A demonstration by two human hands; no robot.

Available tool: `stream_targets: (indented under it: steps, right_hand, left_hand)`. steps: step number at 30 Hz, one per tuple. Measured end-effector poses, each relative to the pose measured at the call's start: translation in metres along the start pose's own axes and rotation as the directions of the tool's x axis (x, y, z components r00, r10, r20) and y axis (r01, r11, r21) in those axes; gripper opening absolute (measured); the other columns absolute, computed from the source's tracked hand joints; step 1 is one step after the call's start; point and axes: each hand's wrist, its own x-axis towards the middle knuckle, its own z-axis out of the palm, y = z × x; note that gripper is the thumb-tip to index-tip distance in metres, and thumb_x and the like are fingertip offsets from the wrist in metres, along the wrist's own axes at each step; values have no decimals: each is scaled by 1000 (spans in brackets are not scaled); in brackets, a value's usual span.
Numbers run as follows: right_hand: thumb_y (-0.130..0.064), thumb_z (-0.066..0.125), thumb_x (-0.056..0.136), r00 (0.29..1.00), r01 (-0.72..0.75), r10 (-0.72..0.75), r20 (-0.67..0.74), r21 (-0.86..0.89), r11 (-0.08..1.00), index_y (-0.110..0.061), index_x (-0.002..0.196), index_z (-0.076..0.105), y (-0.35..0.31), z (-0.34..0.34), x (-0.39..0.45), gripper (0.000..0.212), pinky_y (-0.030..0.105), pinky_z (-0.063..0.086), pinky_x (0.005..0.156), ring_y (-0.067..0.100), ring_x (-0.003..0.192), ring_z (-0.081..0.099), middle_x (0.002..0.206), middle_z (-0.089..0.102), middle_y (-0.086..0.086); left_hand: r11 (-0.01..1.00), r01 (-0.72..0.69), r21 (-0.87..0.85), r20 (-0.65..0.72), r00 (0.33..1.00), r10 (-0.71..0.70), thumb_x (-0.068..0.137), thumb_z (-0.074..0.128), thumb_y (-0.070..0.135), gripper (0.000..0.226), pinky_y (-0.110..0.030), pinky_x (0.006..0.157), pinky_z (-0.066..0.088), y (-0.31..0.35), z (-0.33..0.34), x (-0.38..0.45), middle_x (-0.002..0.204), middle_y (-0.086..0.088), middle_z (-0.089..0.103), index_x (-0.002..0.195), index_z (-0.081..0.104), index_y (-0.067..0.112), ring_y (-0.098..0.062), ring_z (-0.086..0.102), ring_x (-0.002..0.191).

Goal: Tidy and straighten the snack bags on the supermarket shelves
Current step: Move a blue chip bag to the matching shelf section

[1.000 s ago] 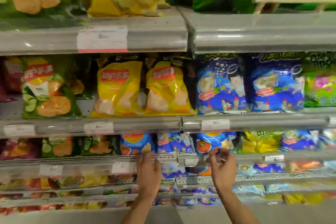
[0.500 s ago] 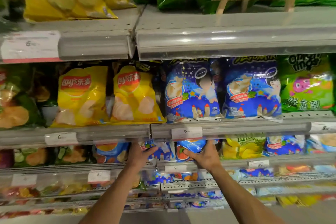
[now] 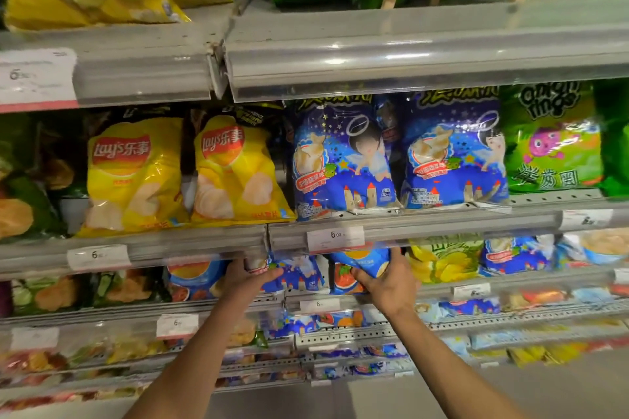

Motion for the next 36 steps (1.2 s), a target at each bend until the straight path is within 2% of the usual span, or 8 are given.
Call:
stream_targets:
  steps: [4, 6, 9, 13, 18, 25, 30, 36]
  right_hand:
    - [-44, 92, 68, 998, 42, -39, -46, 53, 998, -16, 125, 56, 20, -11, -17, 73, 45, 53, 85, 30, 107, 64, 116, 68, 4]
    - [-41, 92, 68, 999, 47, -44, -30, 104, 993, -20, 125, 56, 32, -17, -25, 71, 42, 54, 82, 26, 101, 65, 112, 69, -1]
    - [-35, 94, 68, 997, 4, -23, 76, 249, 968, -23, 118, 56, 49, -24, -35, 64, 36, 56, 80, 14, 96, 68, 107, 71, -7]
    - [-30, 96, 66, 973, -54, -26, 230, 333, 942, -26, 106, 56, 68, -36, -45, 57, 16, 54, 68, 0, 89, 69, 94, 73, -18]
    - [-28, 96, 65, 929, -128, -16, 368, 364, 923, -23, 115, 57, 89, -43, -50, 63, 28, 60, 83, 7, 98, 71, 104, 75, -12]
    - [-22, 95, 66, 949, -187, 62, 308, 396, 899, -19, 115, 58, 103, -48, -64, 62, 27, 60, 77, 8, 95, 72, 103, 76, -7]
    - [-23, 94, 69, 961, -173, 60, 269, 421, 890, -22, 116, 58, 99, -50, -70, 59, 25, 60, 75, 7, 95, 72, 102, 75, -15]
    - [-28, 93, 68, 976, -146, 56, 212, 439, 886, -24, 113, 57, 80, -43, -84, 58, 19, 58, 71, 3, 94, 71, 101, 73, -22]
  left_hand:
    - [997, -71, -35, -51, 996, 69, 63, 94, 29, 50, -27, 71, 45, 5, 6, -13, 89, 15, 61, 97, 58, 23, -7, 58, 84]
    - [992, -109, -63, -71, 992, 105, 64, 94, 23, 52, -25, 76, 43, 7, 12, -18, 89, 18, 59, 99, 57, 25, -4, 56, 82]
    - [985, -147, -87, -46, 989, 144, 62, 94, 15, 55, -29, 87, 47, 10, 27, -22, 97, 7, 67, 105, 61, 21, -13, 62, 90]
    - [982, -129, -137, -22, 992, 127, 61, 94, 12, 42, -20, 71, 50, 13, 50, -24, 85, 8, 71, 93, 68, 20, -14, 69, 86]
    - [985, -108, -133, 28, 993, 113, 62, 94, 9, 47, -36, 89, 55, 18, 67, -25, 94, -5, 75, 103, 71, 6, -21, 70, 91]
    - [977, -167, -134, 103, 978, 181, 66, 89, 6, 36, -19, 67, 45, 37, 99, -41, 81, 14, 68, 84, 66, 26, 0, 62, 76]
    - [981, -192, -33, 239, 951, 194, 79, 74, -6, 31, -4, 57, 41, 44, 116, -44, 97, -10, 69, 108, 66, 2, -17, 62, 85]
    - [955, -285, 82, 303, 920, 248, 84, 74, 0, 45, -16, 86, 46, 33, 81, -48, 119, -10, 66, 125, 59, 4, -18, 60, 105]
